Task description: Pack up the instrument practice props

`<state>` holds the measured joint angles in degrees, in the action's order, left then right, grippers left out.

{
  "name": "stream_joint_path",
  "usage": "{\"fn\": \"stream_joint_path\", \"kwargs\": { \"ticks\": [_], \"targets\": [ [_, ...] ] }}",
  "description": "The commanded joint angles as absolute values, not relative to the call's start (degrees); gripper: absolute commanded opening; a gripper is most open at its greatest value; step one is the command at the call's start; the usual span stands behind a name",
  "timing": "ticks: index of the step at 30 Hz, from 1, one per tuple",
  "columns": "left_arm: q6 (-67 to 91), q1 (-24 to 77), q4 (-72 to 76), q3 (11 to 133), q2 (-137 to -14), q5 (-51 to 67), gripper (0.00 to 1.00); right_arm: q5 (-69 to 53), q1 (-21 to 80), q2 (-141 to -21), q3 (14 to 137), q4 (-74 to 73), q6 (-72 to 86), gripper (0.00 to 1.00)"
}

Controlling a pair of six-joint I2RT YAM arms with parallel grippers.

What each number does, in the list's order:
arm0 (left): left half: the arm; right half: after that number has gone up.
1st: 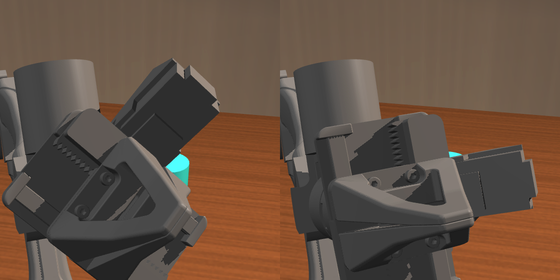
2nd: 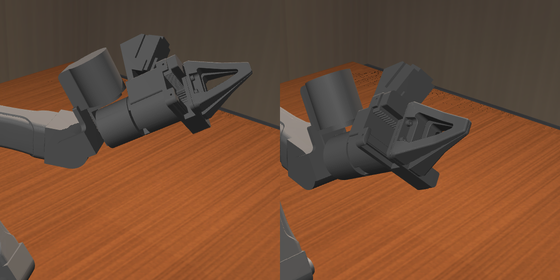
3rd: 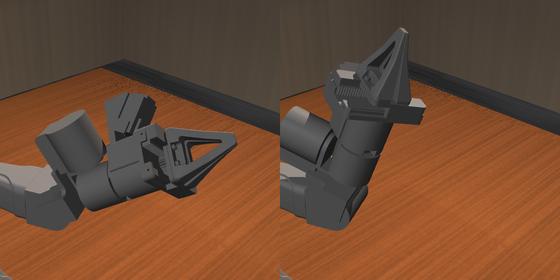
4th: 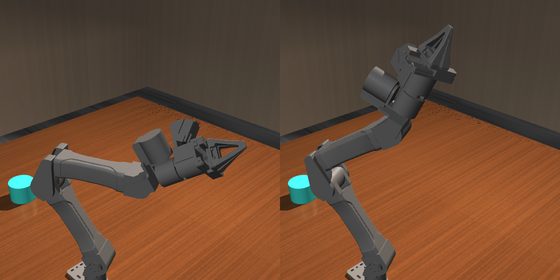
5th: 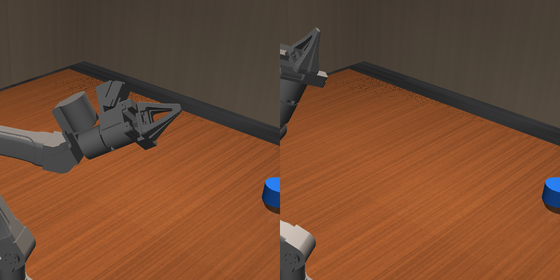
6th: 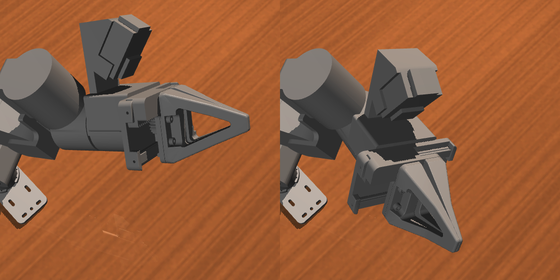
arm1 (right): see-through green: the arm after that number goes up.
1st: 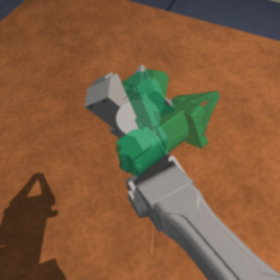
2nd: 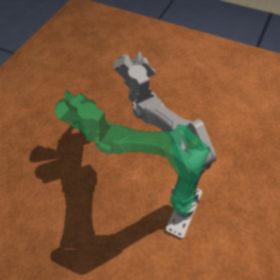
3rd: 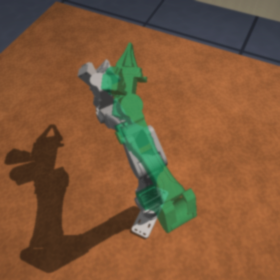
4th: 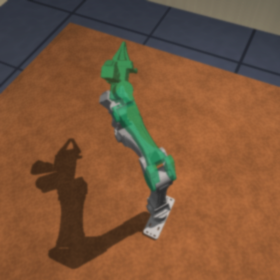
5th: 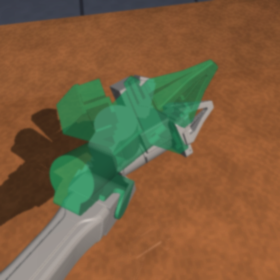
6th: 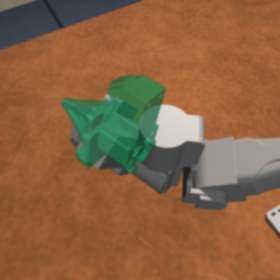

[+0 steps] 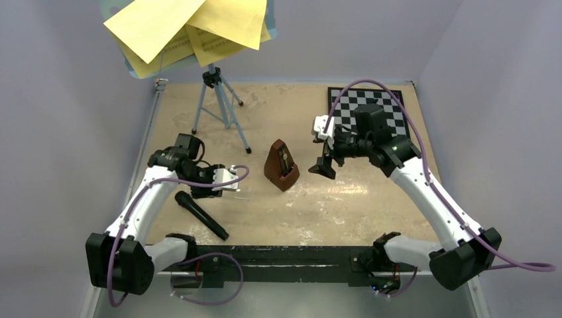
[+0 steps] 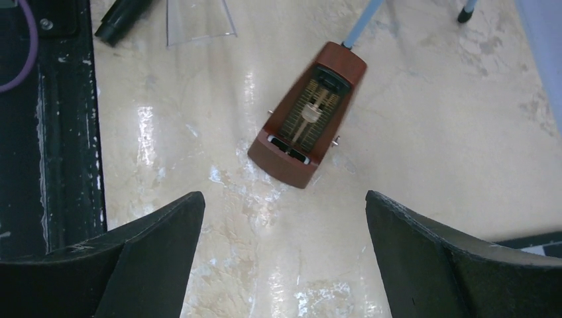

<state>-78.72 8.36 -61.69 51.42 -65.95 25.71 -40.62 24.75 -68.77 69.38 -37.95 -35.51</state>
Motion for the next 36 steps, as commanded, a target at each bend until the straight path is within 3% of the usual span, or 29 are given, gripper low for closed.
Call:
{"fn": "stream_joint_path", "kwargs": {
  "ticks": [1,12,17,23,29,30,31,32,36],
  "targets": [
    [-72.55,12.44,-66.67,51.92,-63.27,29.67,0.06,-39.08,27.75,-64.53,67.56,-39.43,-40.90,0.95],
    [-47.04,37.33,-43.62,43.92,-66.59,20.89,0.07,-34.09,27.89,-56.52,67.22,-59.50,-47.89,0.93],
    [-40.36,40.25,-34.54,40.12,-70.82,17.67,0.20,-29.17,27.54,-53.53,67.39,-71.30,-50.53,0.93],
    [-35.54,42.81,-31.67,41.79,-78.56,16.18,0.27,-24.12,27.54,-52.24,70.81,-77.64,-51.67,0.93],
    [-32.03,42.85,-30.71,39.85,-73.62,16.12,0.64,-22.06,27.63,-52.62,70.97,-75.32,-50.95,0.97],
    [-31.85,42.77,-31.51,39.40,-71.48,16.30,0.73,-23.02,27.64,-52.90,71.10,-74.19,-50.01,0.99],
    [-32.04,42.47,-32.94,39.13,-68.92,16.68,0.91,-23.96,27.67,-53.40,71.48,-73.19,-49.06,0.99],
    [-32.19,41.93,-34.90,39.43,-65.80,16.89,0.98,-24.93,28.13,-54.32,72.20,-72.64,-48.44,0.99],
    [-32.23,36.41,-44.14,42.05,-51.01,23.94,0.99,-26.01,32.81,-60.31,77.51,-71.54,-47.50,0.98]
  ]
}}
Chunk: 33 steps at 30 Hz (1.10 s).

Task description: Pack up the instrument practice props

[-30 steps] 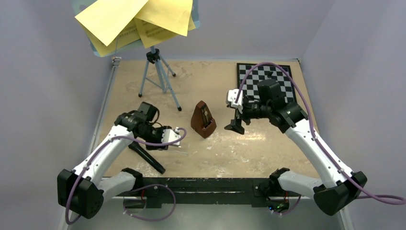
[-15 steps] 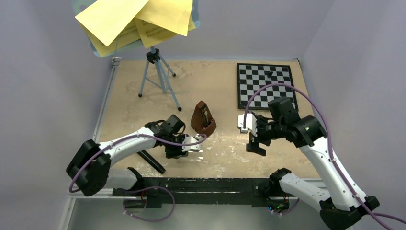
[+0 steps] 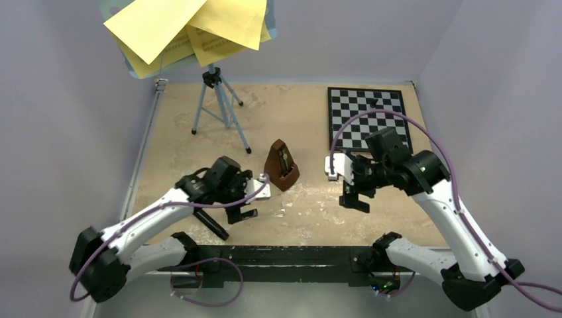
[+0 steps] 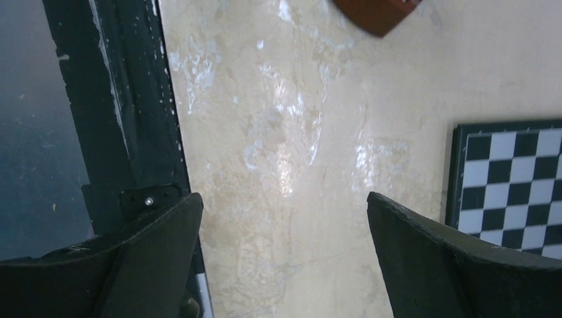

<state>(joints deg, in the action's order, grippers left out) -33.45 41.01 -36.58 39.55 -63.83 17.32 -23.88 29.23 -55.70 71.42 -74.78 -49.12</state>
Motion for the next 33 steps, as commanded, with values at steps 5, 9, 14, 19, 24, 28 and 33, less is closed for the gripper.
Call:
{"fn": "stream_joint_path", "kwargs": {
  "ticks": [5,9,14,19,24,28,33],
  "targets": [
    [-31.98,34.18,-48.01,41.95,-26.82,25.41,1.00,-24.00,42.31,-68.96,83.01,-69.76,-52.45,0.94],
    [-25.50,33.15,-59.17,48.18,-19.74,18.87,1.00,-22.06,50.04,-75.82,88.25,-67.46,-54.34,0.92],
    [-22.53,30.44,-68.24,54.73,-12.44,13.66,1.00,-20.90,57.29,-83.34,91.71,-61.53,-56.53,0.89],
    [-17.98,28.76,-72.02,60.27,-9.10,6.09,1.00,-21.38,63.24,-90.39,93.68,-57.05,-57.31,0.86],
    [-17.16,25.58,-67.72,62.09,-9.03,-1.15,1.00,-22.20,65.12,-100.43,98.85,-56.00,-52.56,0.81],
    [-16.26,23.50,-66.65,64.08,-8.57,-5.70,1.00,-20.35,65.13,-108.17,100.92,-54.94,-48.91,0.80],
    [-17.14,20.69,-67.77,65.55,-7.40,-5.91,0.99,-12.91,65.61,-113.25,98.96,-48.41,-44.10,0.78]
  ]
}}
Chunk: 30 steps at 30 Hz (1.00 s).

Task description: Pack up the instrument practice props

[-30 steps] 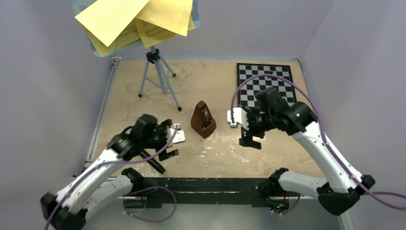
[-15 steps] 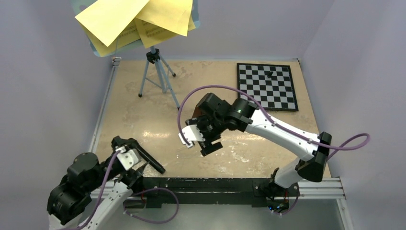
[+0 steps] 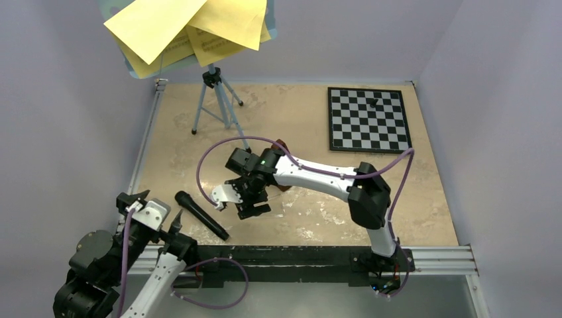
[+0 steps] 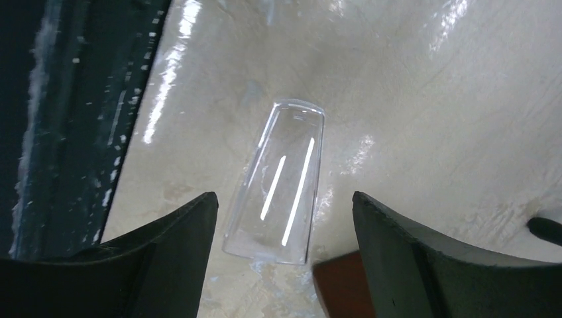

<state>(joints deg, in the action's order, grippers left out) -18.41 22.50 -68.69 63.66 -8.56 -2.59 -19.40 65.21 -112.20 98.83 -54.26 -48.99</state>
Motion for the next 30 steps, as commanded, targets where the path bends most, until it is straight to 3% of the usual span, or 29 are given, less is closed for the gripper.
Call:
{"fn": "stream_joint_path", "kwargs": {
  "ticks": [1,7,30],
  "targets": [
    [-17.57,20.38,-67.65,65.14,-7.18,-5.90,1.00,-11.41,65.79,-113.55,97.37,-46.93,-44.25,0.78],
    [-17.38,17.87,-66.35,62.16,-6.45,-5.38,1.00,-7.80,65.92,-116.11,92.35,-42.86,-45.55,0.78],
    [-13.73,11.75,-64.96,58.47,-4.19,-3.87,1.00,-8.00,70.14,-117.88,94.83,-42.81,-37.41,0.80]
  ]
}}
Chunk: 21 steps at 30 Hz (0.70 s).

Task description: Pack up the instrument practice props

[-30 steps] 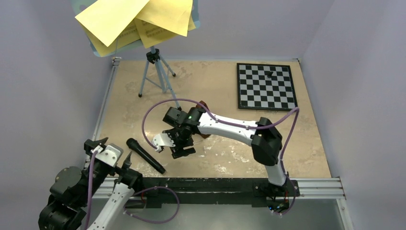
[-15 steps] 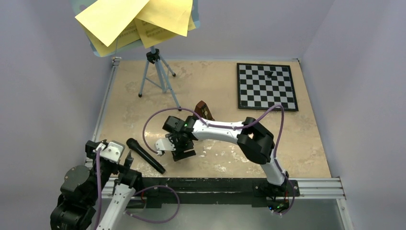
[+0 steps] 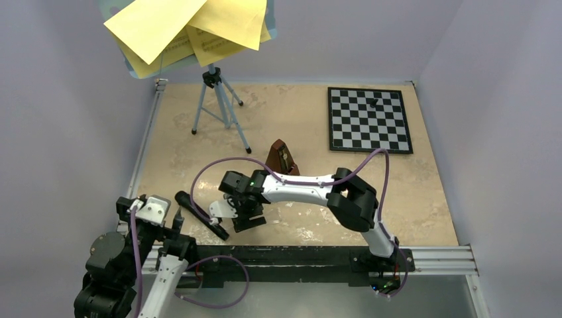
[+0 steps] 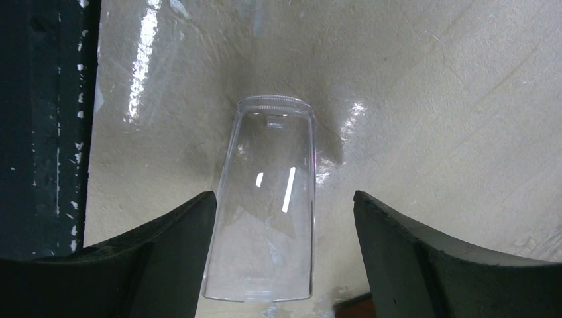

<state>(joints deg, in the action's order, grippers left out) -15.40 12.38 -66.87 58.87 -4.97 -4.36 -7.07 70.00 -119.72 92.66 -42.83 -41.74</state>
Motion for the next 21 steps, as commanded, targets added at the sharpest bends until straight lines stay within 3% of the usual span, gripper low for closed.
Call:
{"fn": "stream_joint_path", "kwargs": {
  "ticks": [1,8,15,21],
  "targets": [
    [-13.64,11.63,-64.84,58.44,-4.15,-3.80,1.00,-8.30,70.09,-117.09,94.88,-43.24,-36.82,0.79],
    [-13.19,10.83,-64.17,58.09,-4.13,-3.27,1.00,-9.53,70.39,-116.21,95.16,-43.99,-36.17,0.78],
    [-13.33,10.25,-64.41,58.63,-3.94,-3.82,1.00,-9.32,71.18,-119.44,97.56,-43.01,-35.22,0.69],
    [-13.45,9.46,-64.97,58.92,-3.67,-3.92,1.00,-7.18,71.66,-121.66,97.72,-41.84,-35.21,0.74]
  ]
}}
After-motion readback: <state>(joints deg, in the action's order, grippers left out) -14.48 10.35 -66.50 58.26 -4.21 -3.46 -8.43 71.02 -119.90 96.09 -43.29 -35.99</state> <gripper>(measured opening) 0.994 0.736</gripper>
